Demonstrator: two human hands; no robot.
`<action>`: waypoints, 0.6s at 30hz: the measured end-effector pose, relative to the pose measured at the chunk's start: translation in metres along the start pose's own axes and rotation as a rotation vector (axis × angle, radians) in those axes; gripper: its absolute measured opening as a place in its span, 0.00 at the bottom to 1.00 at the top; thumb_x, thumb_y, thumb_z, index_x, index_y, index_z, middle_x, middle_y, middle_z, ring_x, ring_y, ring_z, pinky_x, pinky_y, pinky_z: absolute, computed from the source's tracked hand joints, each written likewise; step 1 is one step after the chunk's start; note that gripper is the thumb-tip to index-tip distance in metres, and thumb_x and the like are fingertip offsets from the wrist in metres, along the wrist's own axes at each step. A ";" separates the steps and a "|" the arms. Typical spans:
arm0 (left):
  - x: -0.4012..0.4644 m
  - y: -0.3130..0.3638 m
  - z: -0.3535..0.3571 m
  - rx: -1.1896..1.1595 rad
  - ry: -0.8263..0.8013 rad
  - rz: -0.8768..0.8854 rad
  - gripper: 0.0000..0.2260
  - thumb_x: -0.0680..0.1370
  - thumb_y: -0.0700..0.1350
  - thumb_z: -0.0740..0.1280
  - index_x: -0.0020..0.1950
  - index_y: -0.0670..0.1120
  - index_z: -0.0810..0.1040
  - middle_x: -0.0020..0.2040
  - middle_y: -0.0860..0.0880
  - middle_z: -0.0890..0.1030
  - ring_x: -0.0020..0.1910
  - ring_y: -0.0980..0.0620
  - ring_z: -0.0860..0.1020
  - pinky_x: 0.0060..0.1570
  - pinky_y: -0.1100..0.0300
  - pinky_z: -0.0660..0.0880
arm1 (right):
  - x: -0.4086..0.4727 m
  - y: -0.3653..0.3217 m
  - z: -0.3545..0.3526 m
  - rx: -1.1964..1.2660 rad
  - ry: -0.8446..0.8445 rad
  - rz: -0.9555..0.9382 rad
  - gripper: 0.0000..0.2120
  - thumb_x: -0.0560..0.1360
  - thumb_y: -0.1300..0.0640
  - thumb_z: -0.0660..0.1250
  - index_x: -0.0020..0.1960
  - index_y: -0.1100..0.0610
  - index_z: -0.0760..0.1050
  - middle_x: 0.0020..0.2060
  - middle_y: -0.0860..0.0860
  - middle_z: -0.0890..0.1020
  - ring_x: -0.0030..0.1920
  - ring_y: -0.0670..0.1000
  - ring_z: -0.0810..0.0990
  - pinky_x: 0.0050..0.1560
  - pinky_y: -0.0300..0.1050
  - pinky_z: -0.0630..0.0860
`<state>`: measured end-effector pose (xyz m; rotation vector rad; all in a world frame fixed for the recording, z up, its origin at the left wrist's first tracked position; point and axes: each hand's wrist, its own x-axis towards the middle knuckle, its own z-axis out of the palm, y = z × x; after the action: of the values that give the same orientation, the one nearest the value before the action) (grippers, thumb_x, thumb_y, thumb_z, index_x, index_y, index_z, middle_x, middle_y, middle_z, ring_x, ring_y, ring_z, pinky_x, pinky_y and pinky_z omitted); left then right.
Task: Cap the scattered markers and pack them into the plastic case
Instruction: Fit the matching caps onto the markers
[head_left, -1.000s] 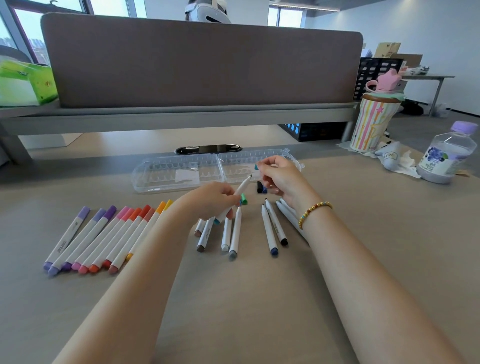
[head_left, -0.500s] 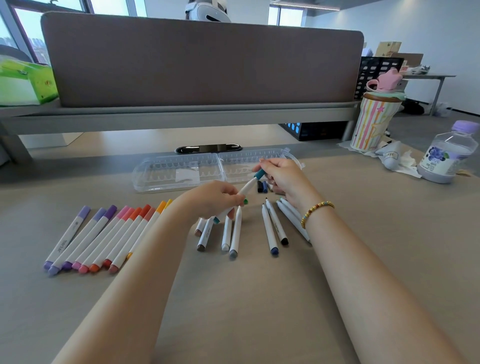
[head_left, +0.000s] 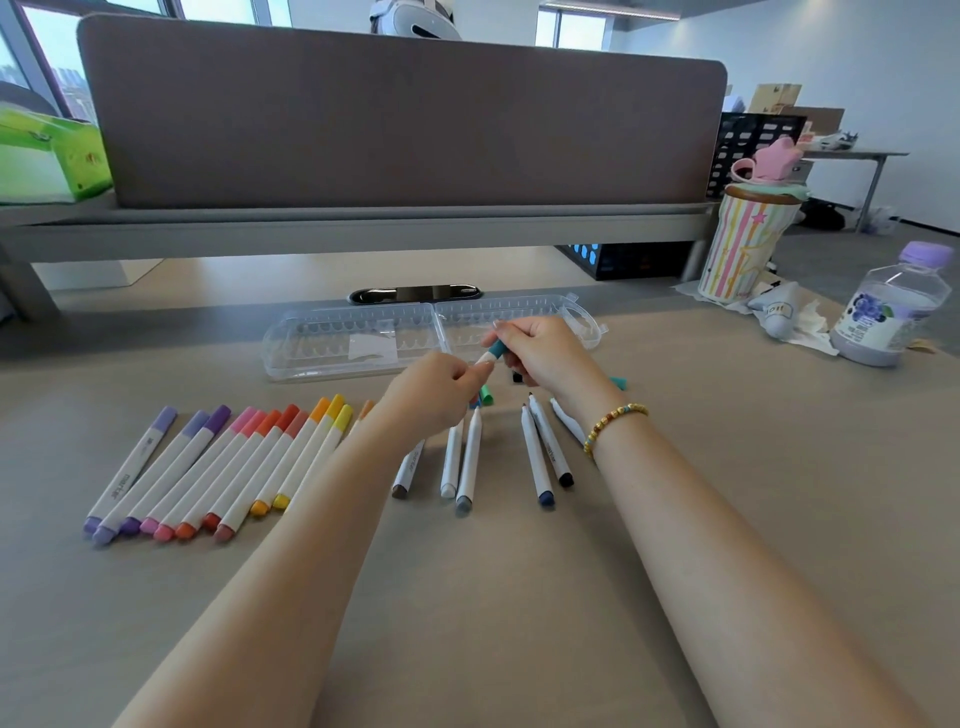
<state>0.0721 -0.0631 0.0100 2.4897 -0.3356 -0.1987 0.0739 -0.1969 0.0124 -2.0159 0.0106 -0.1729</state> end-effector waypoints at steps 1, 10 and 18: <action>-0.001 0.000 -0.003 -0.007 -0.033 -0.016 0.22 0.81 0.56 0.52 0.34 0.45 0.71 0.27 0.50 0.71 0.25 0.54 0.67 0.31 0.63 0.68 | -0.001 0.000 0.001 -0.036 -0.028 0.011 0.15 0.82 0.55 0.56 0.53 0.60 0.79 0.32 0.49 0.73 0.32 0.45 0.68 0.32 0.35 0.67; -0.007 -0.011 -0.016 0.276 -0.003 -0.151 0.19 0.79 0.45 0.59 0.67 0.37 0.66 0.42 0.45 0.74 0.34 0.53 0.71 0.34 0.63 0.69 | 0.001 -0.008 0.004 -0.075 0.025 0.001 0.14 0.81 0.58 0.54 0.62 0.57 0.75 0.38 0.46 0.75 0.34 0.43 0.70 0.34 0.34 0.68; -0.003 -0.018 -0.004 0.502 -0.047 -0.088 0.24 0.80 0.49 0.58 0.72 0.41 0.56 0.51 0.44 0.77 0.48 0.47 0.77 0.47 0.55 0.77 | 0.006 0.001 -0.026 0.037 0.158 0.083 0.13 0.81 0.61 0.55 0.58 0.57 0.76 0.38 0.48 0.75 0.35 0.44 0.70 0.32 0.35 0.67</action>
<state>0.0737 -0.0460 0.0026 3.0030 -0.3263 -0.2318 0.0766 -0.2206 0.0234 -1.9565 0.1897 -0.2774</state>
